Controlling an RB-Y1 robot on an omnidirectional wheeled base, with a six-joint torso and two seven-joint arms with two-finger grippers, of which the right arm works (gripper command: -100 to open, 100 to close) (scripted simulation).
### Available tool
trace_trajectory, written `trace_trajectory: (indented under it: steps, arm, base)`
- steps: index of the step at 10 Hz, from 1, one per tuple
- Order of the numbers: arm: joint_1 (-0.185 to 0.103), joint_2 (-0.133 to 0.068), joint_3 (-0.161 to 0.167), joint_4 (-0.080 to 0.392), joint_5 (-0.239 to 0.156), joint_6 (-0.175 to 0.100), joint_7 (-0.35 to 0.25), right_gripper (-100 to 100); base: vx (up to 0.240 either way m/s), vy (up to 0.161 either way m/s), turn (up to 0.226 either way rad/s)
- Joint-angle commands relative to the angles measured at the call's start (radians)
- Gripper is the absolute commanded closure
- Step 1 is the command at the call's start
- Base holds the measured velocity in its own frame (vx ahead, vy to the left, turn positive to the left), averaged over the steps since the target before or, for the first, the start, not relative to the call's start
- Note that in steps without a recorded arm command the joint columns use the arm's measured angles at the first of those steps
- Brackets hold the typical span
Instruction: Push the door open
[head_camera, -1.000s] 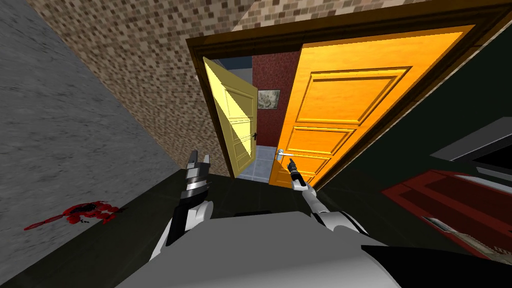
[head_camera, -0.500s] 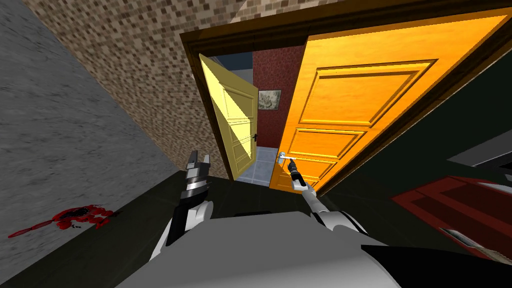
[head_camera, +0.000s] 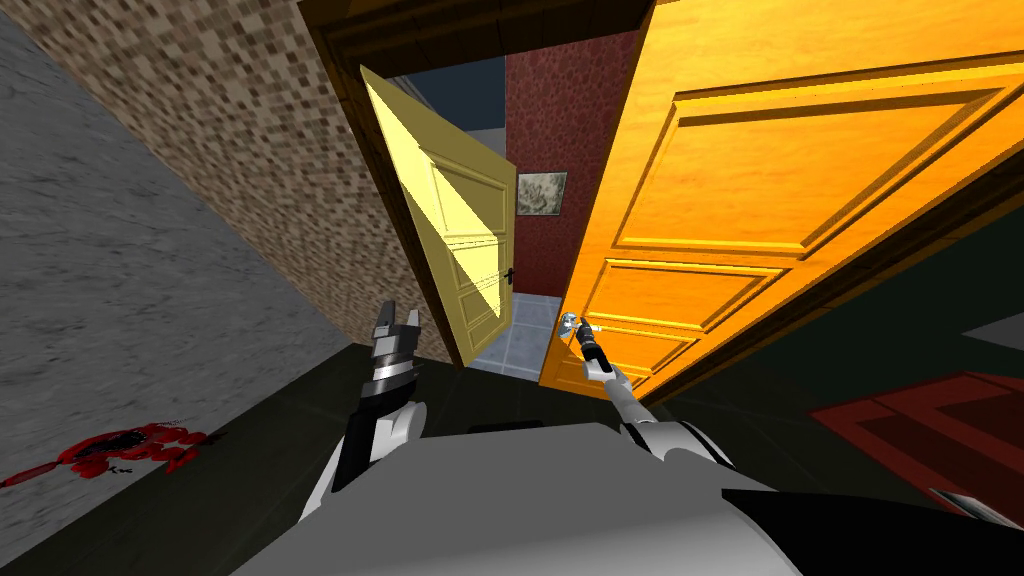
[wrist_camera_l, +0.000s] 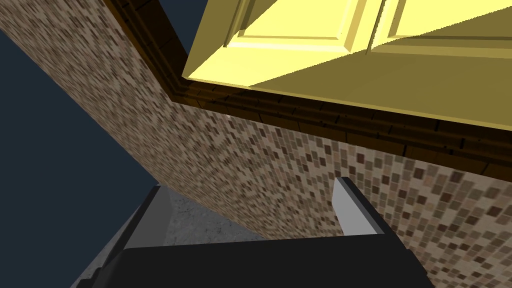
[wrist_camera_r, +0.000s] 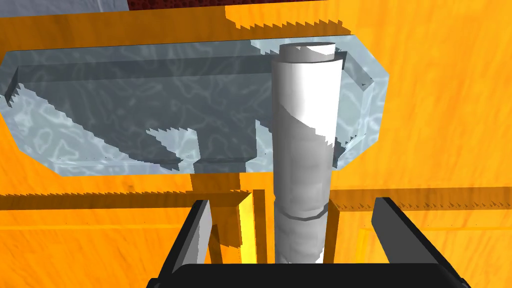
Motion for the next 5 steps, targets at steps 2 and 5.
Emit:
trace_trajectory:
  steps: [2, 5]
  arm:
    - [0.001, 0.000, 0.000, 0.000, 0.000, 0.000, 0.000, 100]
    - [0.001, 0.000, 0.000, 0.000, 0.000, 0.000, 0.000, 100]
  base:
    - [-0.020, 0.006, -0.002]
    - [-0.005, 0.001, 0.003]
